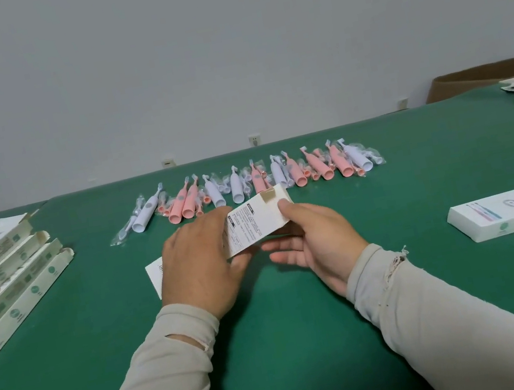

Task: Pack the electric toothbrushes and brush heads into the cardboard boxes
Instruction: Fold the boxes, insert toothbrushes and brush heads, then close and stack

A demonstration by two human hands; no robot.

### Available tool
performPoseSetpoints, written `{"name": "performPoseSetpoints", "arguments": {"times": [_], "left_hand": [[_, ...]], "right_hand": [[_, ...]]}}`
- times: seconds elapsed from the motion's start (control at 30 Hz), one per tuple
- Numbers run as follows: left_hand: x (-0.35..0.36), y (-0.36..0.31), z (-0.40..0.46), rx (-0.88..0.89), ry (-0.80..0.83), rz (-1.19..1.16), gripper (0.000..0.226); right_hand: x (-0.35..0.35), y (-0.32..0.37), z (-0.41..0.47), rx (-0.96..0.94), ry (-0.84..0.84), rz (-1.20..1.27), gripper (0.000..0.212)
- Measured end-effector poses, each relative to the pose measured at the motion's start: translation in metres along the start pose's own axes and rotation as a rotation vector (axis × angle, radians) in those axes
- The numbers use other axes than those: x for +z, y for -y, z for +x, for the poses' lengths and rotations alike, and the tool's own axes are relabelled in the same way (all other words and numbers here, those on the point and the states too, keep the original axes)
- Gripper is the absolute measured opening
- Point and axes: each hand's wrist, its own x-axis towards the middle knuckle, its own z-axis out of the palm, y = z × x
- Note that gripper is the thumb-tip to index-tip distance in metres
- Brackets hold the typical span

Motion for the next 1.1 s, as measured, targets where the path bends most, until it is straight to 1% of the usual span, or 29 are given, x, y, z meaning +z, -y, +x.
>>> {"name": "performPoseSetpoints", "arguments": {"times": [0.07,0.1,0.13,0.2,0.27,0.3,0.37,0.47,0.6,0.83,0.93,1.0,1.03,1.1], "left_hand": [[-0.001,0.003,0.0,-0.017,-0.003,-0.003,0.045],[-0.001,0.004,0.0,-0.024,-0.007,-0.001,0.044],[-0.001,0.004,0.0,-0.032,-0.011,0.0,0.044],[-0.001,0.004,0.0,-0.053,-0.005,0.009,0.044],[-0.001,0.004,-0.001,-0.071,0.0,0.023,0.044],[0.0,0.005,-0.001,-0.079,0.0,0.026,0.044],[0.0,0.005,-0.001,-0.085,0.014,0.032,0.045],[0.001,0.004,-0.001,-0.074,0.048,0.033,0.044],[0.0,0.004,-0.002,-0.067,0.063,0.013,0.044],[-0.001,0.003,-0.002,-0.063,0.087,0.025,0.045],[-0.001,0.003,-0.001,-0.062,0.123,0.066,0.046],[-0.002,0.003,-0.001,-0.085,0.126,0.103,0.047],[-0.002,0.003,-0.001,-0.105,0.117,0.118,0.048],[0.0,0.004,0.0,-0.152,0.095,0.145,0.053]], "right_hand": [[-0.001,0.001,0.001,-0.039,0.005,0.007,0.013],[-0.001,0.001,0.001,-0.084,-0.005,-0.035,0.014],[-0.002,-0.001,0.001,-0.159,-0.027,-0.132,0.022],[-0.006,-0.002,0.001,-0.39,-0.094,-0.453,0.035],[-0.009,-0.001,0.0,-0.584,-0.108,-0.752,0.04],[-0.011,-0.001,0.001,-0.627,-0.093,-0.844,0.038],[-0.014,-0.001,0.002,-0.617,-0.048,-0.912,0.034],[-0.019,-0.002,0.003,-0.488,0.024,-0.829,0.049],[-0.024,0.004,0.004,-0.374,0.099,-0.839,0.063],[-0.03,0.007,0.007,-0.314,0.165,-0.877,0.067],[-0.033,0.004,0.009,-0.296,0.177,-0.858,0.068],[-0.039,0.013,0.017,-0.283,0.122,-0.807,0.063],[-0.044,0.021,0.025,-0.291,0.038,-0.771,0.057],[-0.059,0.044,0.051,-0.33,-0.23,-0.753,0.041]]}}
